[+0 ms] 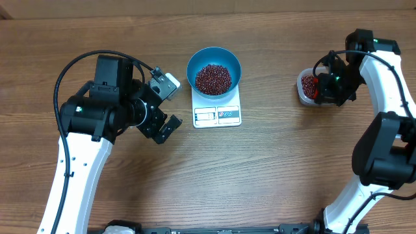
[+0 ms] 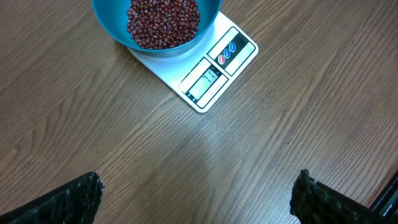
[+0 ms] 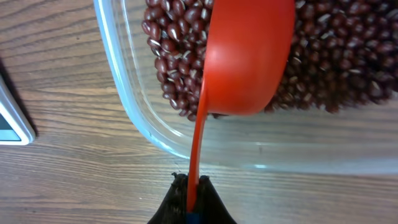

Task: Scoop item into bowl and weigh 150g on scale
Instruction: 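Lower the red scoop into the beans in the tub with the right gripper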

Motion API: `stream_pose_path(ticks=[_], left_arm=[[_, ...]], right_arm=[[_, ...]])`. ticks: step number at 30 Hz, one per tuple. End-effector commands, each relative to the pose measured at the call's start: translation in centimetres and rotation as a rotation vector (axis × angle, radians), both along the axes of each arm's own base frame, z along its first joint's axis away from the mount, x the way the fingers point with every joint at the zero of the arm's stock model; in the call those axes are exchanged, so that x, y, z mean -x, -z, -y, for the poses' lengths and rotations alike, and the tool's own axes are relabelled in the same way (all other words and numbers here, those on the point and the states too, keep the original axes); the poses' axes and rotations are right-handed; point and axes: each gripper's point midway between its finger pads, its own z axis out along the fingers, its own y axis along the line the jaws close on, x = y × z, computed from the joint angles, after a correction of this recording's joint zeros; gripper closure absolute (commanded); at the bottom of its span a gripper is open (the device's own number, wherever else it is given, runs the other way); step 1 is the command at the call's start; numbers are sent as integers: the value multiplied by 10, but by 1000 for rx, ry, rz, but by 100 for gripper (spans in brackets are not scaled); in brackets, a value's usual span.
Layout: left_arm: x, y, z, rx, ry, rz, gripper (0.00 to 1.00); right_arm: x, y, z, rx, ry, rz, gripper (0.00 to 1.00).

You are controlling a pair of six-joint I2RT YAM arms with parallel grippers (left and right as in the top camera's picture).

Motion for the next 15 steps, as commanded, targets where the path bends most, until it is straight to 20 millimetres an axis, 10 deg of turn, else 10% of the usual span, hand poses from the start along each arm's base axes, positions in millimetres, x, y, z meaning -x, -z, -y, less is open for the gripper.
stream_pose_path(ticks=[1,15], left_arm=[[-2,-4,3,5,26,16,0],[-2,-4,3,5,26,16,1]], right_arm=[[-6,11,-12,-80,-12,-8,97],[-8,9,0,-276,106,5,96]])
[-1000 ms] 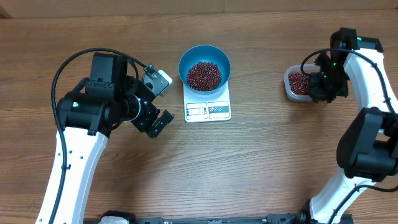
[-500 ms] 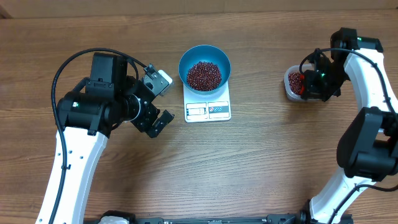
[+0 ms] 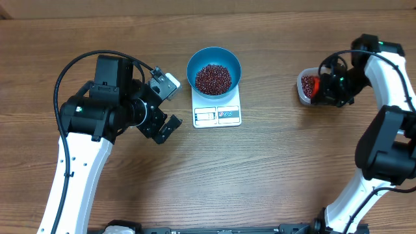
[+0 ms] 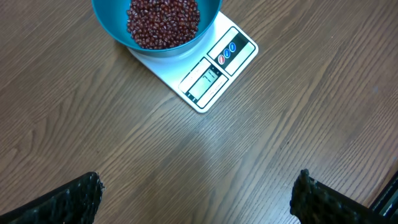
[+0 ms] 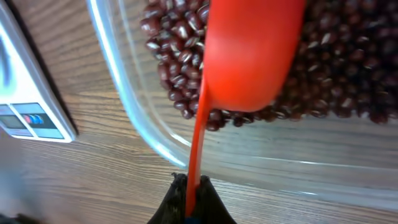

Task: Scoop item into bowl and weigh 150g on scale
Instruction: 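Lower the red scoop into the beans in the tub with the right gripper, then scoop beans and lift the filled scoop out of the tub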

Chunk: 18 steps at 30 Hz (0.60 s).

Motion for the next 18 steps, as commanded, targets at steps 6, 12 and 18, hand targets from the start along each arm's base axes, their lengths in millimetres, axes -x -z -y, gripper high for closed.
stream_pose_path(ticks=[6,12,18], left_arm=[[-2,-4,3,5,26,16,1],[-2,-4,3,5,26,16,0],[-2,-4,3,5,26,16,0]], right_arm=[[-9,-17,19,-253,71,121,96],[-8,-22,31,-297,117,145,96],[-2,-33,34,-375,109,181,96]])
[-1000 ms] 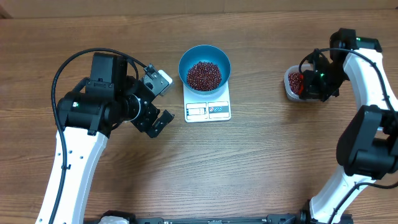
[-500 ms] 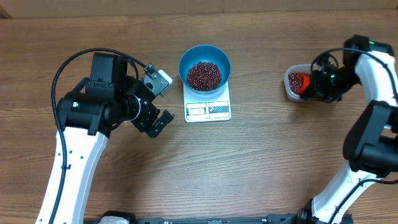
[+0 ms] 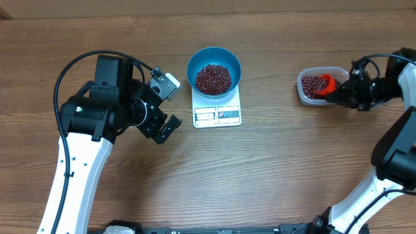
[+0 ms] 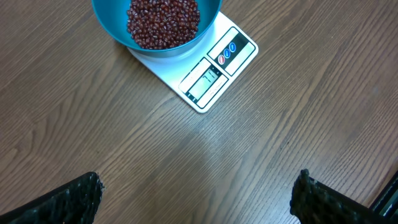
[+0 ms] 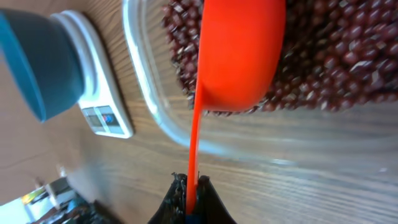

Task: Scoop item into bowl and weigh 150g on scale
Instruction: 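Scoop beans and lift the filled scoop out of the tub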

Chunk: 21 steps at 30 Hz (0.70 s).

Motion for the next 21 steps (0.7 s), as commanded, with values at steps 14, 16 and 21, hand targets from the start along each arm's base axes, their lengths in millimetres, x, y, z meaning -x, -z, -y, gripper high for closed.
stream_pose_path(ticks=[14,16,21], left_arm=[[-2,-4,3,5,26,16,0],[-2,-4,3,5,26,16,0],[-2,-4,3,5,26,16,1]], right_arm=[[4,-22,14,-153,76,65,96],[4,-23,13,-157,77,66,96],[5,-27,9,-189,81,64,96]])
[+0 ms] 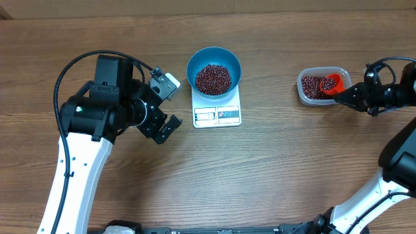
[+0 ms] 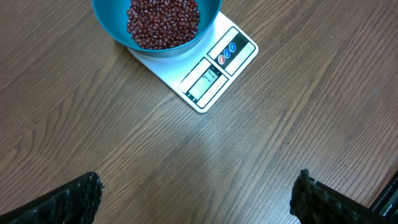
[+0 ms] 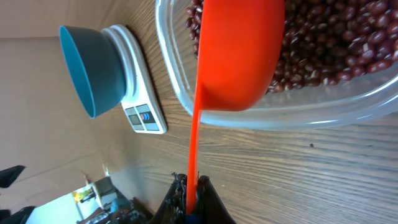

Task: Scoop item into bowl and weigh 150g on scale
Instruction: 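Scoop beans and lift the filled scoop out of the tub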

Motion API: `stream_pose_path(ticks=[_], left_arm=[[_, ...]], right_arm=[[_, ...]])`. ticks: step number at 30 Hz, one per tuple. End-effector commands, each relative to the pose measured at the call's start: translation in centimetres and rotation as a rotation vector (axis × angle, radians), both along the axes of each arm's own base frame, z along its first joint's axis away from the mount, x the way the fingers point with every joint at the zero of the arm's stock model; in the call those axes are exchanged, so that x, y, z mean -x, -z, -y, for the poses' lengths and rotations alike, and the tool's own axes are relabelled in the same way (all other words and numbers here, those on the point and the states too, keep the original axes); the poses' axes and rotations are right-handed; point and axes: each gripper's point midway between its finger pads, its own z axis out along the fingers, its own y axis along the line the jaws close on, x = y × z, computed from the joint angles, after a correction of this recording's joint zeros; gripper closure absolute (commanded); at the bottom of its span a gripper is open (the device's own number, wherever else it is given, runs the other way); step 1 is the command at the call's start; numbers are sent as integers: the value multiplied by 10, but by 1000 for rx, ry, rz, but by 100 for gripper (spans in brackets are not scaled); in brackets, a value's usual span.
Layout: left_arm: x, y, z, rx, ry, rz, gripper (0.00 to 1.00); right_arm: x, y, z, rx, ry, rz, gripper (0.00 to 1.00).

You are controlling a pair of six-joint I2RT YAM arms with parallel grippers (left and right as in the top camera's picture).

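A blue bowl (image 1: pixel 214 70) with red beans sits on a white scale (image 1: pixel 217 110) at the table's middle back. The clear container (image 1: pixel 320 86) of red beans stands at the right. My right gripper (image 3: pixel 191 199) is shut on the handle of a red scoop (image 3: pixel 239 53), whose cup lies in the container's right end, on the beans; the scoop (image 1: pixel 331 83) shows beans inside from overhead. My left gripper (image 2: pixel 198 193) is open over bare table, in front and left of the scale (image 2: pixel 208 74) and bowl (image 2: pixel 158 25).
The wooden table (image 1: pixel 260 169) carries nothing else in view. The left arm (image 1: pixel 97 117) stands at the left of the scale, and the right arm (image 1: pixel 396 91) reaches in from the right edge.
My right gripper has drawn further right and rolled, the scoop's cup now at the container's right end with beans in it. The left arm, bowl and scale are unchanged.
My right gripper held the scoop over the container's left part, the wrist above the container. Then it had shifted right by stages, the scoop tilting in the beans. Now the arm lies right of the container with the scoop at its right end. The left gripper stayed open throughout.
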Motion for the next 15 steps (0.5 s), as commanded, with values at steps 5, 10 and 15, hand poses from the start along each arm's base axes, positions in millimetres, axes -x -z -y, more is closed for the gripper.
stream_pose_path(ticks=[5,10,15], left_arm=[[-2,-4,3,5,26,16,0],[-2,-4,3,5,26,16,0],[-2,-4,3,5,26,15,0]], right_arm=[[-1,-14,-10,-75,-19,54,96],[0,-20,-14,-114,-8,50,96],[-1,-30,-20,-162,-26,108,96]])
